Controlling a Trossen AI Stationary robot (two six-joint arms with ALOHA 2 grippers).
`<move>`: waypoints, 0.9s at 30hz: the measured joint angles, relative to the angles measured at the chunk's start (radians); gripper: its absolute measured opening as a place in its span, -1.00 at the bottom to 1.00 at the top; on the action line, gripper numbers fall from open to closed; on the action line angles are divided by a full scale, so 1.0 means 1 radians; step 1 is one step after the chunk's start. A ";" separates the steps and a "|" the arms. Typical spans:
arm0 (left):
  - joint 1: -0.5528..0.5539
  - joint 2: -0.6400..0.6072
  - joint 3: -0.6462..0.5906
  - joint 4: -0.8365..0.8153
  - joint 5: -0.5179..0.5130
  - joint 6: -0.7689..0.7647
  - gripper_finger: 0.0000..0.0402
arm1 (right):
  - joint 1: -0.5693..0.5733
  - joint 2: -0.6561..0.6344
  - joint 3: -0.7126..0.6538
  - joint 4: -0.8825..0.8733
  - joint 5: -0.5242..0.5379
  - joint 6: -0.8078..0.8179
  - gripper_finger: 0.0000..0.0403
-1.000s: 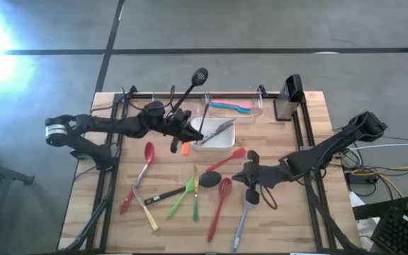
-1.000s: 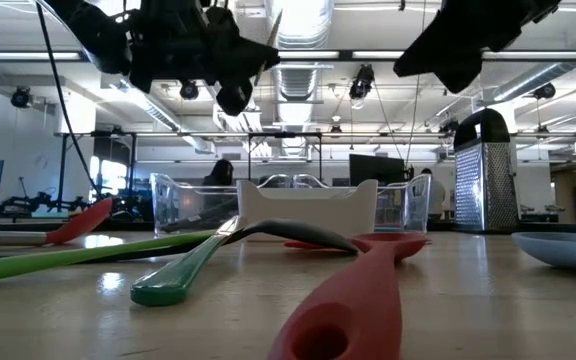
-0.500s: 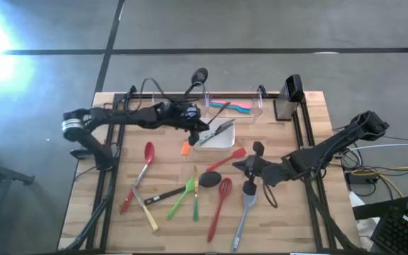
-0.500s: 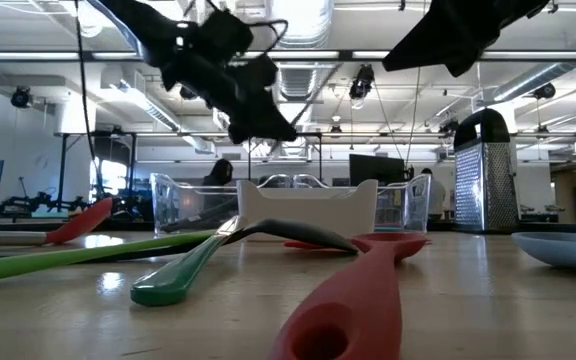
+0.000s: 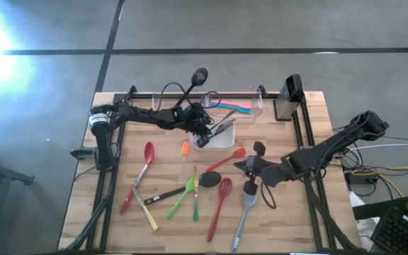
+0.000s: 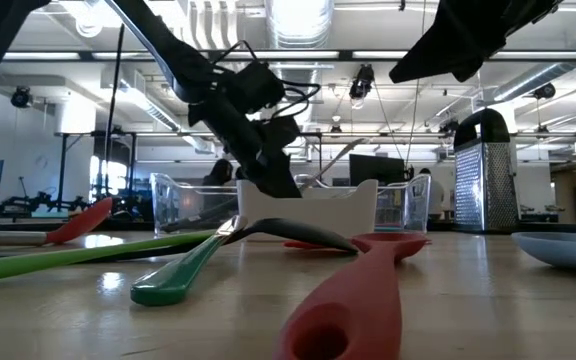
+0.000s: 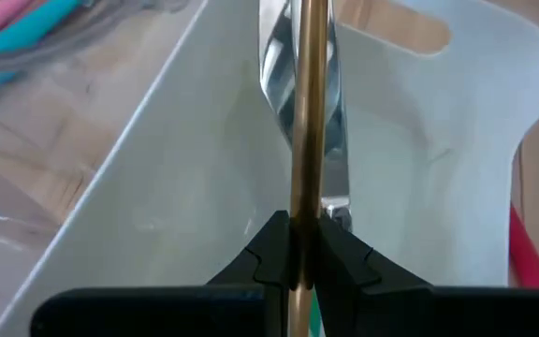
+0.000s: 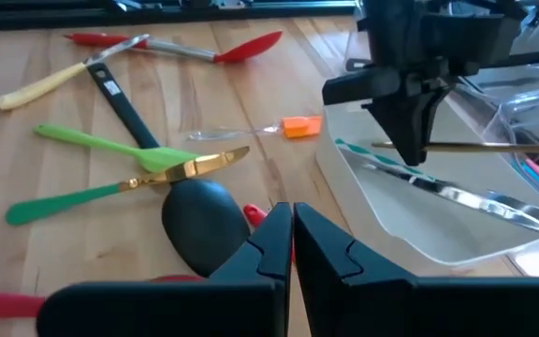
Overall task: Pick & Place Kitchen Items
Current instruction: Put the gold table knife into the white bin, then put the red spatula into the right transparent bin
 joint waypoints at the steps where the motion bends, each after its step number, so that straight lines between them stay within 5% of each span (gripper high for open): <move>1: 0.000 0.000 0.000 -0.003 0.000 -0.006 -0.85 | 0.000 0.000 0.000 -0.002 0.000 0.001 -0.96; 11: -0.004 -0.008 0.020 -0.102 -0.026 -0.017 -0.84 | 0.000 0.000 0.000 -0.005 0.000 0.009 -0.96; 20: -0.005 -0.008 0.034 -0.120 -0.025 -0.001 -0.25 | 0.000 0.000 0.000 -0.004 -0.001 0.011 -0.96; 27: -0.005 -0.009 0.123 -0.154 -0.010 0.002 -0.11 | 0.000 0.000 0.000 -0.004 -0.001 0.006 -0.96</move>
